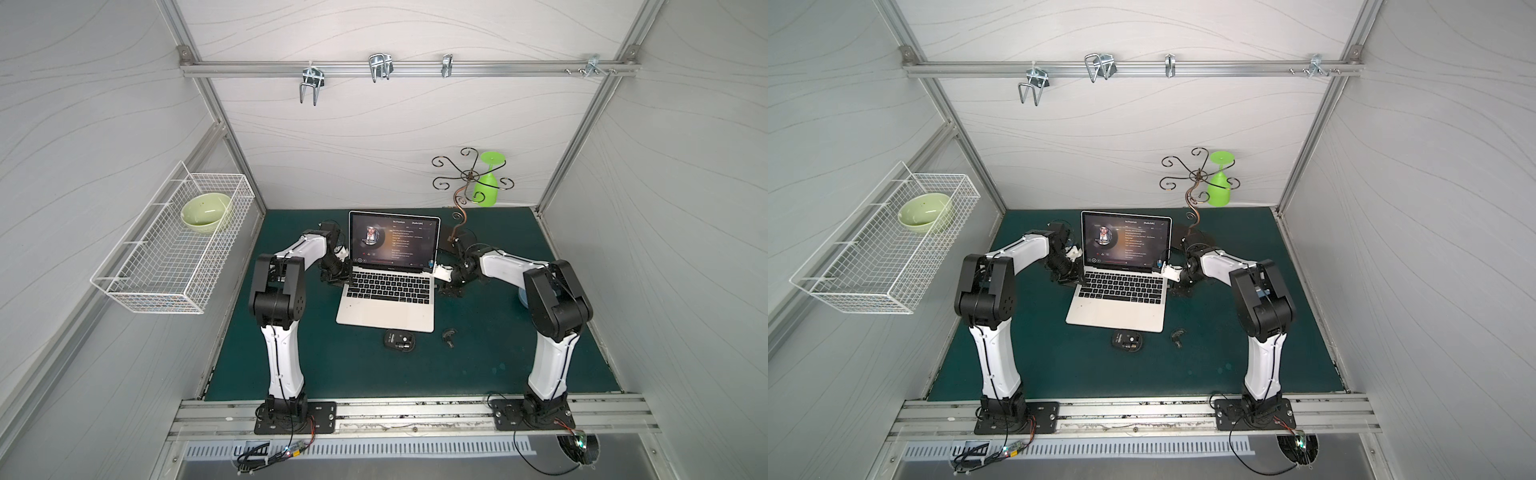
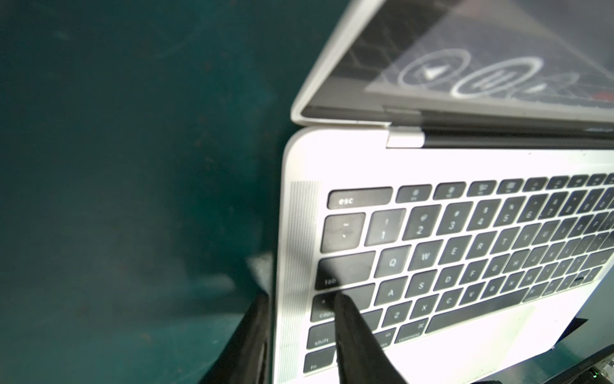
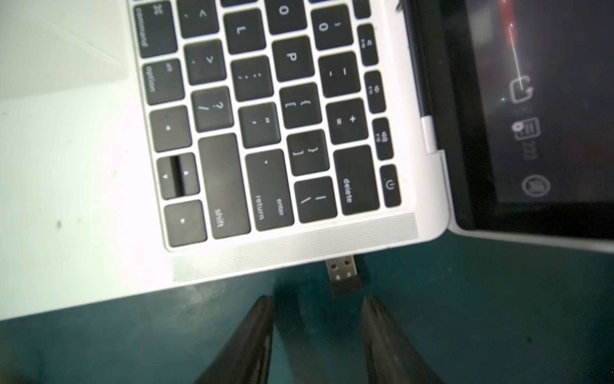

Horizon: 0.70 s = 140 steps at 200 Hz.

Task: Remove the wireless mouse receiver from the laptop
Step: Take out the USB plug from the USB port.

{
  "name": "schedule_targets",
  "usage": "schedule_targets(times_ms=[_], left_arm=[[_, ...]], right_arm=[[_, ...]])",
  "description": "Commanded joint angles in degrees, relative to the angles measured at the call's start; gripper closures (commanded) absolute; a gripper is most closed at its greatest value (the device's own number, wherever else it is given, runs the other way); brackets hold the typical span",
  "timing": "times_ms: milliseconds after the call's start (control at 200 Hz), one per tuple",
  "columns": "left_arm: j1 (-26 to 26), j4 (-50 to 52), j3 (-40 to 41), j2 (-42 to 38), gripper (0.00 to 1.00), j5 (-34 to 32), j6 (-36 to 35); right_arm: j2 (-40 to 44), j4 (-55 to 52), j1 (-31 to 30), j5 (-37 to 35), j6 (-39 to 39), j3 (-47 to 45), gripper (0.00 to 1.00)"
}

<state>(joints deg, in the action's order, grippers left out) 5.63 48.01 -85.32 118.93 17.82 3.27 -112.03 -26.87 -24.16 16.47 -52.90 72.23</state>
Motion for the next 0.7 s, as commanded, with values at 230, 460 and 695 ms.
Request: schedule_targets(times_ms=[230, 460, 695], left_arm=[[-1.0, -0.5, 0.0, 2.0, 0.64, 1.5, 0.2], [-1.1, -0.5, 0.0, 2.1, 0.65, 1.7, 0.2], [-1.1, -0.6, 0.0, 2.7, 0.65, 2.0, 0.3]], right_arm=[[-4.5, -4.3, -0.4, 0.2, -2.8, 5.2, 0.50], [-7.4, -6.7, -0.4, 2.1, -3.4, 8.0, 0.54], [-6.9, -7.2, -1.1, 2.8, -2.9, 7.3, 0.74]])
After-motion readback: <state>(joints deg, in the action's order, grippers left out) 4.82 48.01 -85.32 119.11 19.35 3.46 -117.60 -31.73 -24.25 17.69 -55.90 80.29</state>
